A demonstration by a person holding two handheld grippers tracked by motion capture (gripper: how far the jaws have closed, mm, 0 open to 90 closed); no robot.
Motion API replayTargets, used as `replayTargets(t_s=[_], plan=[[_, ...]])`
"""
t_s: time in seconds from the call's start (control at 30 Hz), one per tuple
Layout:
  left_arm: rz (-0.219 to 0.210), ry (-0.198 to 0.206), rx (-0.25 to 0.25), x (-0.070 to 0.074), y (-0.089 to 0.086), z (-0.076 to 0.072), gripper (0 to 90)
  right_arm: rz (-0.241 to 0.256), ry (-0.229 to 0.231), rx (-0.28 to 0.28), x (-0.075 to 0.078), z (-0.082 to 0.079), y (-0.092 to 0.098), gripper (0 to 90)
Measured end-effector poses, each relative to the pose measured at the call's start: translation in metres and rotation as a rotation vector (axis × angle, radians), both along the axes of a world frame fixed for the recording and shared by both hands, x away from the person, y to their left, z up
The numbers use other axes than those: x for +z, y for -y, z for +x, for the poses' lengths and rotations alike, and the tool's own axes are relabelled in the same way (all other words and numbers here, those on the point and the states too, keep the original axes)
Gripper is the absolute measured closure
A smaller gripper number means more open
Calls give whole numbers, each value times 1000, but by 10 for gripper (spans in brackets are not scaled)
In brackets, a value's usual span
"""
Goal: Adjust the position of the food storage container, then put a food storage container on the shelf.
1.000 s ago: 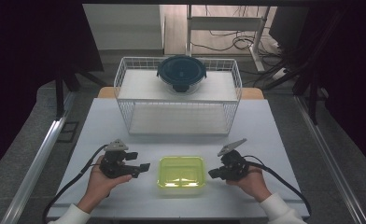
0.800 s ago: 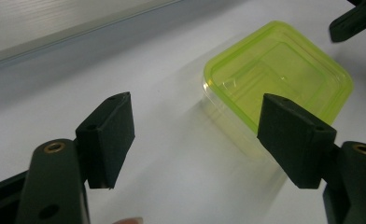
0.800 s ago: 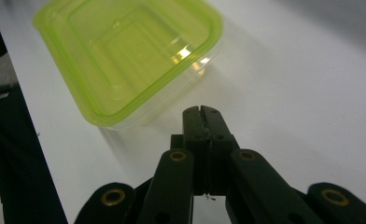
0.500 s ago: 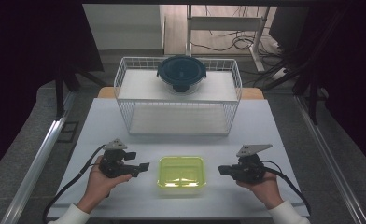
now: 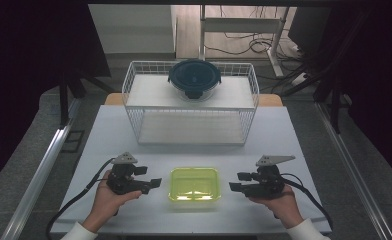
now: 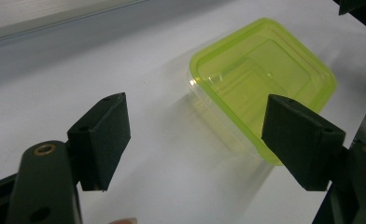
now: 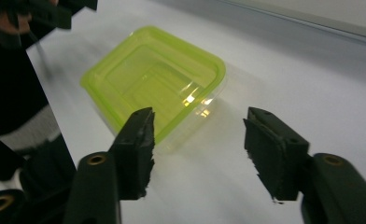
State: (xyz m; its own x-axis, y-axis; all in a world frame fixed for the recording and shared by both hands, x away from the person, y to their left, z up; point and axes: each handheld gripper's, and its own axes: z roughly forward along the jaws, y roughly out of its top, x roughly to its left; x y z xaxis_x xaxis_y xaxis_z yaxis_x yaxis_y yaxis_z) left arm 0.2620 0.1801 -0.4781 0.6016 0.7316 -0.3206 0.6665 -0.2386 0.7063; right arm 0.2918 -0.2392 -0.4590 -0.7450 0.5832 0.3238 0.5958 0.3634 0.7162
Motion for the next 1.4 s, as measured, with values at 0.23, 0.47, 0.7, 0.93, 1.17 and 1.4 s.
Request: replayTargets(t_s=[0.23,0.47,0.7,0.93,1.17,1.4], plan=[[-70,-48,14,-3,-1,-3,198,75,-66,-72,-4,7,-1,273],[-133,-106,25,-9,-1,2,199,128,-135,-74,-10,11,-3,279],[-173,-160,14,-18,7,6,200,113,-165,-68,-17,7,-9,304],[-191,-201,7,-27,13,11,205,94,-221,-66,-28,13,-16,311],[-249,-240,3,-34,14,21,233,93,-268,-75,-39,21,-22,348],[-273,-305,2,-47,18,34,279,128,-338,-86,-51,29,-30,421]])
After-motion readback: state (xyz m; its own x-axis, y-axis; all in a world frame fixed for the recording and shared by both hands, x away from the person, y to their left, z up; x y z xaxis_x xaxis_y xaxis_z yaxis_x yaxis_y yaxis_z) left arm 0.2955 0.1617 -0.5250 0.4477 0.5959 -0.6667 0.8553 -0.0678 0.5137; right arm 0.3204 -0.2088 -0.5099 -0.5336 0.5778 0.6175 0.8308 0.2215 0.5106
